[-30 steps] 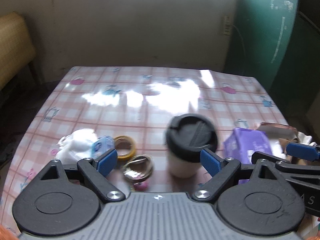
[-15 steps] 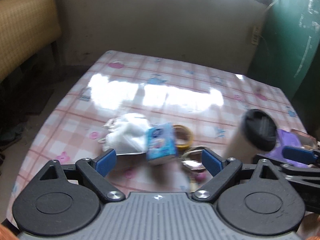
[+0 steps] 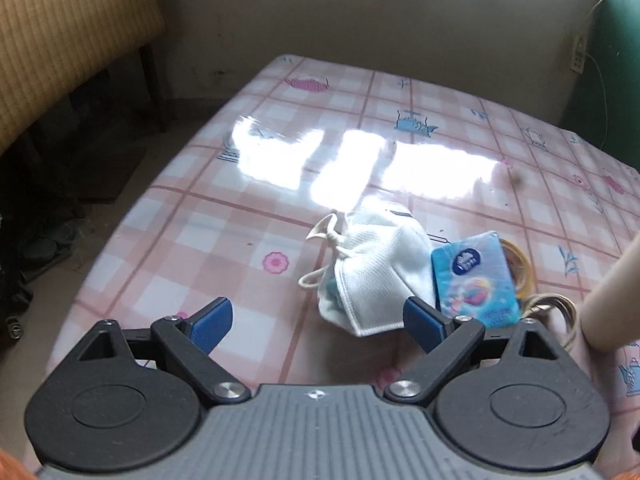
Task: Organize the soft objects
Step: 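Grasp the white face mask with the left gripper while the right gripper grasps the coiled cable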
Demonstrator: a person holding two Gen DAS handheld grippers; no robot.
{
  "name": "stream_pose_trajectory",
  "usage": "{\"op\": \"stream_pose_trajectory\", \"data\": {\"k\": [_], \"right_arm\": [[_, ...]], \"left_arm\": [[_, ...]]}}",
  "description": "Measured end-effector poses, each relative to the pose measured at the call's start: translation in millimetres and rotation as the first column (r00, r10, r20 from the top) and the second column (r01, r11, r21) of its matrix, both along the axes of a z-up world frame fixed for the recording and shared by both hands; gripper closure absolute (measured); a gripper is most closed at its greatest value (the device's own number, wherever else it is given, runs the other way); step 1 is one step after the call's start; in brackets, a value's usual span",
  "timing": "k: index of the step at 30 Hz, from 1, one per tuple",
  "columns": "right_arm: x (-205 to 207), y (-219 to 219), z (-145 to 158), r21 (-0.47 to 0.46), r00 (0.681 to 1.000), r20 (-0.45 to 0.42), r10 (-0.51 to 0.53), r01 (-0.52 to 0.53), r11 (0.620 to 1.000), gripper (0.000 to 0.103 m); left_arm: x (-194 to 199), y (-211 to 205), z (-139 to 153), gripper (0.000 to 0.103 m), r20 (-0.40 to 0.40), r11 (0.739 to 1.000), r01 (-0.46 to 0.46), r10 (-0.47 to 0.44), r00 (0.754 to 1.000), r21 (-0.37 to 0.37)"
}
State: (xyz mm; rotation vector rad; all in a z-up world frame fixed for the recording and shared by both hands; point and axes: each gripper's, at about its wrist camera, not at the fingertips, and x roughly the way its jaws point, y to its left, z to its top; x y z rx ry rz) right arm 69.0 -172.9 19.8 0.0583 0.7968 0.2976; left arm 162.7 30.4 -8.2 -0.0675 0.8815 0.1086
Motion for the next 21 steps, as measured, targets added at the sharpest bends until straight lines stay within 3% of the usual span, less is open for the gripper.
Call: {"op": "stream_pose_trajectory", "data": {"k": [12, 14, 16, 18, 21], "right_arm": [[11.0, -0.9, -12.7, 0.02, 0.999, -0.03, 0.009, -0.009, 1.0, 0.023], [12.1, 1.0, -15.2, 0.019, 0.999, -0.031, 0.015, -0.015, 1.0, 0.023], [14.6, 4.5, -19.7, 0.013, 1.0, -0.028, 0.013, -0.013, 1.0, 0.023], [17.5, 7.8, -25.4, 0.014, 0.999, -0.031, 0.011, -0.01, 1.0, 0.023], [23.7, 13.4, -34.0, 0.007, 1.0, -0.026, -0.004, 0.004, 1.0, 0.023]], "left_arm": [[44.8, -26.4, -24.0, 0.006, 0.034, 0.991, 0.117, -0.119, 0.992, 0.065], [46.2, -24.8, -27.3, 0.02, 0.048, 0.991, 0.126, -0.128, 0.991, 0.051], [42.2, -24.0, -25.6, 0.048, 0.076, 0.991, 0.129, -0.132, 0.988, 0.046], [36.5, -21.2, -22.0, 0.057, 0.077, 0.99, 0.143, -0.143, 0.987, 0.003], [20.1, -11.7, -18.6, 0.059, 0.072, 0.996, 0.093, -0.093, 0.993, 0.001]]}}
